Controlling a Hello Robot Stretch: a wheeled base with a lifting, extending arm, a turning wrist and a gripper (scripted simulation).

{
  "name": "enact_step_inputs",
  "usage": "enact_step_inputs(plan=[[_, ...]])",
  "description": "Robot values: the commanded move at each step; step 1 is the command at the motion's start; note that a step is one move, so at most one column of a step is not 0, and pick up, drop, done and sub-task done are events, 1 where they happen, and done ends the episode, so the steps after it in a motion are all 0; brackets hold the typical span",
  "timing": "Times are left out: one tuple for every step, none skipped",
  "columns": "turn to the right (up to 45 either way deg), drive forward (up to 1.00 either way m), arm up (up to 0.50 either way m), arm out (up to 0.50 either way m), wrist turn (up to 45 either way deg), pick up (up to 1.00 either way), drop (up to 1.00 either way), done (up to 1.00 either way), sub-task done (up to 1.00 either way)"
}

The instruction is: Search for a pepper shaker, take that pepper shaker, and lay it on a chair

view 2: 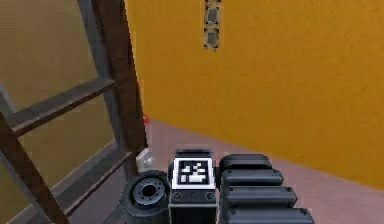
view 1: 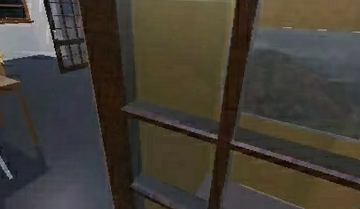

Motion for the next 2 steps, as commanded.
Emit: enact_step_inputs(plan=[[-45.0, 0.00, 0.00, 0.00, 0.0, 0.00, 0.00, 0.00, 0.00], [-18.0, 0.00, 0.00, 0.00, 0.0, 0.00, 0.00, 0.00, 0.00]])
